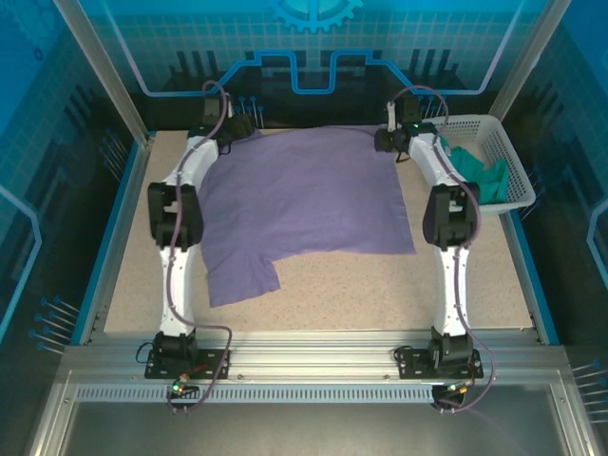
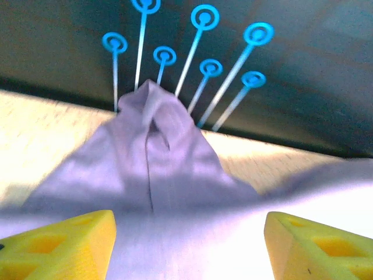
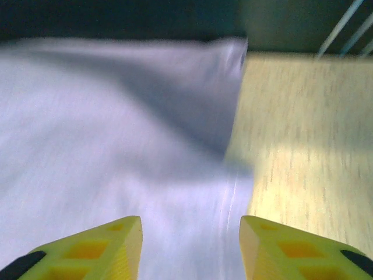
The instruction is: Fold the inside-out t-shirt
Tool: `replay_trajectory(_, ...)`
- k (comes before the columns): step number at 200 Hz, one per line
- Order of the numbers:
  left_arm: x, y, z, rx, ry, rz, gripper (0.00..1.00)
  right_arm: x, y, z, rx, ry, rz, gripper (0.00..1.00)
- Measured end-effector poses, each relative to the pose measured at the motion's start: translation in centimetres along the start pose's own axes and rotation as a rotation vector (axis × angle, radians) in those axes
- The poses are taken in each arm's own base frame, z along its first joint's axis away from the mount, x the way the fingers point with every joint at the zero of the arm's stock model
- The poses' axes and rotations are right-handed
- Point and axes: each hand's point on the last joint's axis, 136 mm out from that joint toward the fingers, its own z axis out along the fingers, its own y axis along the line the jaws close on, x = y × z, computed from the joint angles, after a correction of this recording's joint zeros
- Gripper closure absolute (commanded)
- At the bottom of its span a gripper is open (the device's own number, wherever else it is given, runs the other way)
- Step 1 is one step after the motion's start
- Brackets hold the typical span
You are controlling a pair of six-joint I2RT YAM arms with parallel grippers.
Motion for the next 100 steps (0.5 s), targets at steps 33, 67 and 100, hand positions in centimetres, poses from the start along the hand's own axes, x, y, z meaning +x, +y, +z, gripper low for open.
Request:
replay_trajectory(33,0.1,-3.4,-16.9,0.170,-0.130,-0.144,0.30,6.2,3.4,-12.8,-0.056,-0.003,-0.007,0.39)
replay_trajectory(67,9.9,-4.6,-24.9,0.338,-0.093,-0.284,0.29,15.8,0.3,-17.6,0.005,0.079,0.111,0.40)
replay_trajectory(100,24.1,0.3,-25.2,0.152,0.220,-0.275,0.28,26.8,-5.0,-16.6,0.150,0.315,0.290,0.41)
